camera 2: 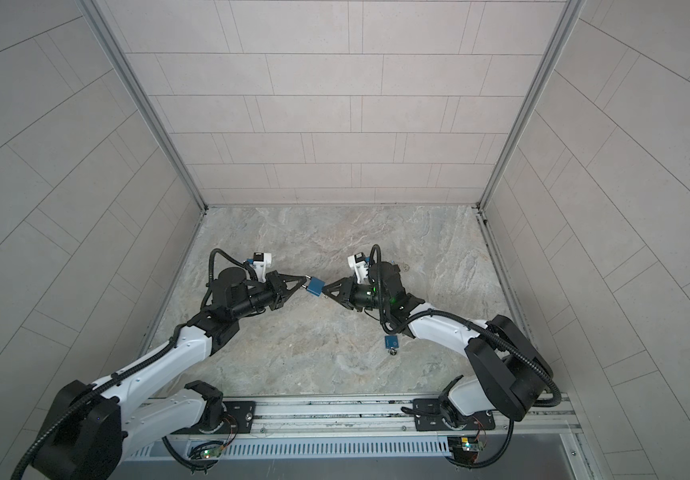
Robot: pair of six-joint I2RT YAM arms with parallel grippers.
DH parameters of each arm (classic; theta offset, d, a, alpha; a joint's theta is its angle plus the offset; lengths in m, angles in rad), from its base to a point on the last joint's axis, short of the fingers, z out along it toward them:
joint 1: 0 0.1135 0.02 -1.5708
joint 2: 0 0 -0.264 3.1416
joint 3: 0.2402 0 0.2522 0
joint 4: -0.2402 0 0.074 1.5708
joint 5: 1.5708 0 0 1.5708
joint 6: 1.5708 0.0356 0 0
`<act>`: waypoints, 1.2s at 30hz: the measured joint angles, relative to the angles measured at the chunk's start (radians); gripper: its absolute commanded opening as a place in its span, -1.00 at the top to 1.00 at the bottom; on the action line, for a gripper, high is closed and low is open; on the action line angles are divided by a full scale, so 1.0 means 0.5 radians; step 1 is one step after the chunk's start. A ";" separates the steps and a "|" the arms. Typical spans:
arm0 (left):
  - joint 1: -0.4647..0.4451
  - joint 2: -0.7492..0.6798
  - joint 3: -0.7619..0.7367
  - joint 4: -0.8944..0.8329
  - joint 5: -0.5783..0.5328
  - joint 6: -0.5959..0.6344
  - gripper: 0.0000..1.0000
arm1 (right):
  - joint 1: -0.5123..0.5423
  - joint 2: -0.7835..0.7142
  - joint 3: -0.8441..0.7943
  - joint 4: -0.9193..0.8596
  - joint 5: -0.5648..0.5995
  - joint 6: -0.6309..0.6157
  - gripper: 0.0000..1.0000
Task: Lock with the key
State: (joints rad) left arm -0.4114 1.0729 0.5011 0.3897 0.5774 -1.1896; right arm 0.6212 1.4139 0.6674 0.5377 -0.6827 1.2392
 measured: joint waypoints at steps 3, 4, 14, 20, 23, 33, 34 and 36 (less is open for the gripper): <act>0.002 0.000 -0.005 0.017 -0.003 -0.014 1.00 | 0.000 0.000 -0.005 0.008 0.004 0.001 0.58; 0.002 0.000 -0.005 0.022 -0.003 -0.016 1.00 | 0.000 0.000 -0.006 0.011 0.006 0.002 0.58; 0.002 0.000 -0.008 0.064 -0.011 -0.037 1.00 | 0.002 0.000 -0.010 0.039 0.007 0.013 0.68; 0.011 0.000 -0.031 0.064 -0.034 -0.046 1.00 | 0.001 0.000 -0.010 0.056 0.007 0.034 0.80; 0.012 0.000 -0.038 0.065 -0.046 -0.047 1.00 | 0.001 0.000 -0.010 0.069 0.007 0.040 0.91; 0.011 -0.011 -0.082 0.133 -0.096 -0.061 1.00 | 0.002 -0.014 -0.040 0.103 0.055 0.056 1.00; 0.010 -0.012 -0.090 0.153 -0.104 -0.069 1.00 | 0.004 -0.026 -0.056 0.118 0.072 0.060 1.00; 0.004 -0.015 -0.102 0.185 -0.120 -0.079 1.00 | 0.009 -0.050 -0.090 0.147 0.091 0.072 1.00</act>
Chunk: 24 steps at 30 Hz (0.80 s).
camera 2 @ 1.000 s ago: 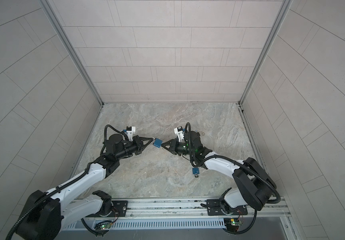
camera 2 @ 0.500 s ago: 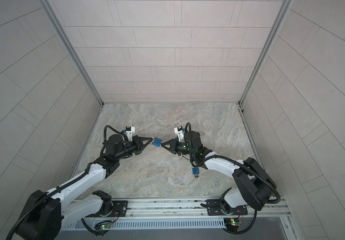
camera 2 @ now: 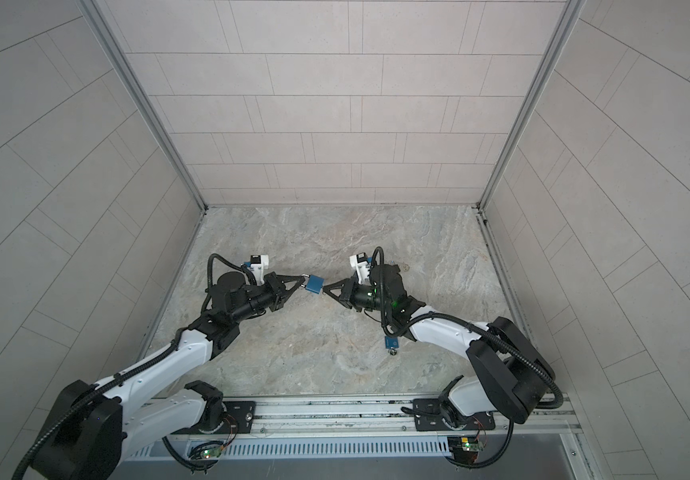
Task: Lock with the key
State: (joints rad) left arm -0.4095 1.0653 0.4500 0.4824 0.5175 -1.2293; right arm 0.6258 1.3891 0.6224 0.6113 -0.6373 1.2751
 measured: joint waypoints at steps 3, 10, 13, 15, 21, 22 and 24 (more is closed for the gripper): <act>-0.011 -0.008 -0.034 0.060 -0.029 -0.039 1.00 | 0.008 -0.024 -0.024 0.042 0.032 0.014 1.00; -0.037 -0.017 -0.103 0.204 -0.071 -0.117 1.00 | 0.018 -0.056 -0.086 0.137 0.083 0.048 1.00; -0.041 -0.037 -0.131 0.254 -0.080 -0.148 1.00 | 0.018 -0.073 -0.096 0.158 0.092 0.055 1.00; -0.051 -0.053 -0.136 0.268 -0.079 -0.161 1.00 | 0.018 -0.101 -0.114 0.167 0.098 0.056 1.00; -0.060 -0.143 -0.164 0.292 -0.106 -0.175 1.00 | 0.016 -0.169 -0.116 0.143 0.097 0.047 1.00; -0.059 -0.161 -0.172 0.294 -0.120 -0.176 1.00 | 0.016 -0.180 -0.117 0.130 0.097 0.043 1.00; -0.055 -0.182 -0.182 0.298 -0.150 -0.178 1.00 | 0.003 -0.203 -0.129 0.119 0.107 0.040 1.00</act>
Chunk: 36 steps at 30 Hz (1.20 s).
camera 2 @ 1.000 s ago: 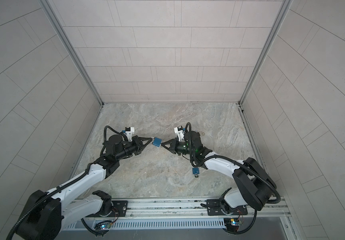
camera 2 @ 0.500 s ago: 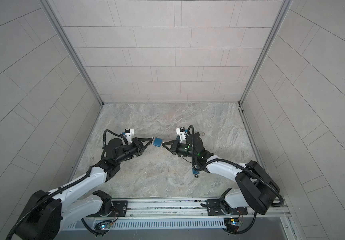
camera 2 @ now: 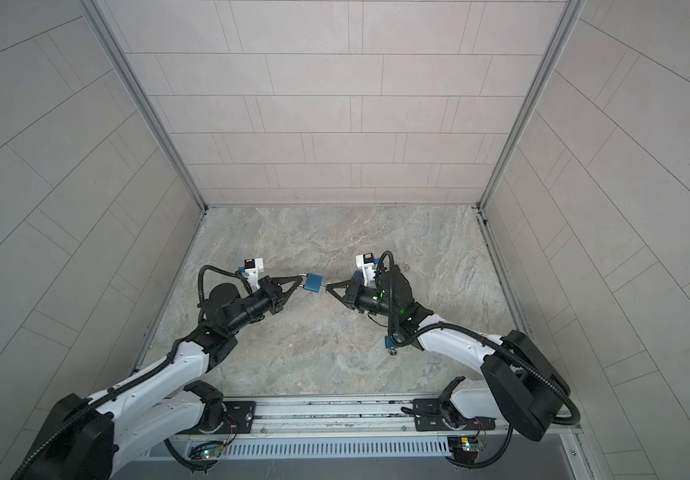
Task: Lock with the key
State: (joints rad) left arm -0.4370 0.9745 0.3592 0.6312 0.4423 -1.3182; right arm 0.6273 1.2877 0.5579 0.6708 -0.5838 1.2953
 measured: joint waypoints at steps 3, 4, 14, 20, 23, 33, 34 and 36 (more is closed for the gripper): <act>0.027 -0.027 -0.003 0.002 -0.076 -0.005 1.00 | -0.050 -0.059 -0.054 -0.060 0.051 -0.010 1.00; 0.043 -0.037 -0.003 0.009 -0.105 -0.005 1.00 | -0.079 -0.071 -0.078 -0.091 0.077 -0.012 1.00; 0.119 -0.018 0.240 -0.567 -0.036 0.213 1.00 | -0.193 -0.291 -0.098 -0.603 0.157 -0.175 1.00; 0.131 0.215 0.790 -1.337 0.076 0.620 1.00 | -0.306 -0.497 -0.046 -1.054 0.140 -0.387 1.00; 0.132 0.417 0.970 -1.569 0.132 0.794 1.00 | -0.363 -0.561 -0.024 -1.277 0.123 -0.487 1.00; 0.139 1.279 1.721 -2.319 0.141 1.423 1.00 | -0.577 -0.652 -0.013 -1.699 0.003 -0.731 1.00; 0.140 1.356 1.800 -2.349 0.148 1.466 1.00 | -0.593 -0.640 -0.011 -1.715 -0.012 -0.750 1.00; 0.142 1.532 1.970 -2.403 0.165 1.557 1.00 | -0.621 -0.603 -0.001 -1.756 -0.034 -0.794 1.00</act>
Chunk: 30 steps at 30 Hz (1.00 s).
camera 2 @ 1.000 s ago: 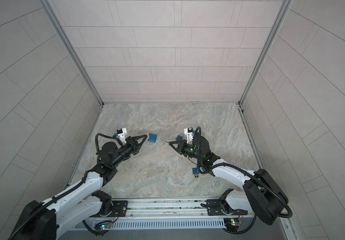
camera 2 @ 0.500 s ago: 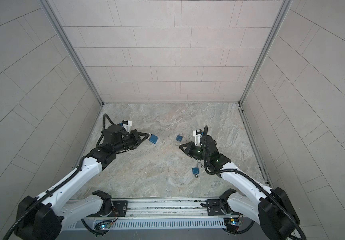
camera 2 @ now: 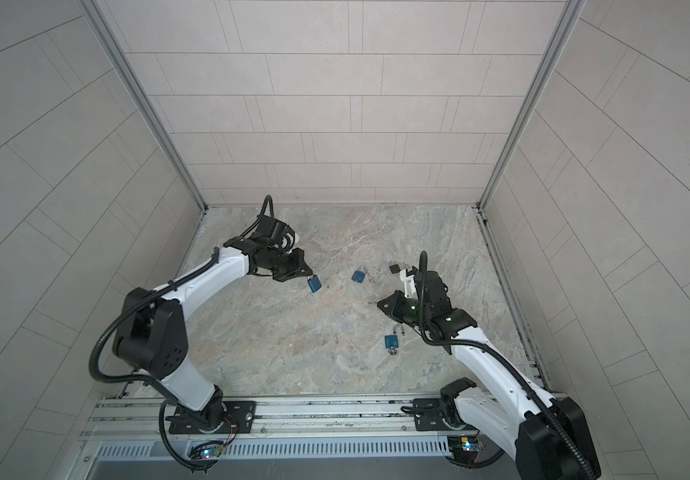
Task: Lock with the key
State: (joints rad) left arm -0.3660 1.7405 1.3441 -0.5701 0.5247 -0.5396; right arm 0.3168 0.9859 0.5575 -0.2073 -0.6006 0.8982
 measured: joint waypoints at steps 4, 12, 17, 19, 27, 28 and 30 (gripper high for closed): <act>0.005 0.304 0.256 -0.089 0.035 0.158 1.00 | -0.035 0.079 0.024 -0.031 -0.028 -0.068 1.00; 0.031 0.761 0.743 -0.388 0.126 0.434 1.00 | -0.069 0.241 0.034 -0.008 -0.057 -0.121 1.00; 0.073 0.963 1.025 -0.559 0.202 0.568 1.00 | -0.069 0.296 0.034 0.046 -0.060 -0.121 1.00; 0.105 1.042 1.132 -0.632 0.217 0.620 1.00 | -0.069 0.318 0.034 0.065 -0.061 -0.121 1.00; 0.208 1.330 1.508 -0.954 0.278 0.796 1.00 | -0.059 0.496 0.056 0.184 -0.060 -0.121 1.00; 0.213 1.347 1.540 -0.983 0.285 0.807 1.00 | -0.054 0.521 0.063 0.196 -0.060 -0.121 1.00; 0.215 1.390 1.624 -1.041 0.285 0.835 1.00 | -0.043 0.581 0.090 0.211 -0.060 -0.121 1.00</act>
State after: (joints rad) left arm -0.2584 2.4355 2.1559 -1.0904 0.6674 -0.1219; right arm 0.2951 1.2766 0.6025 -0.1020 -0.6308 0.8375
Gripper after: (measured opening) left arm 0.066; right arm 0.056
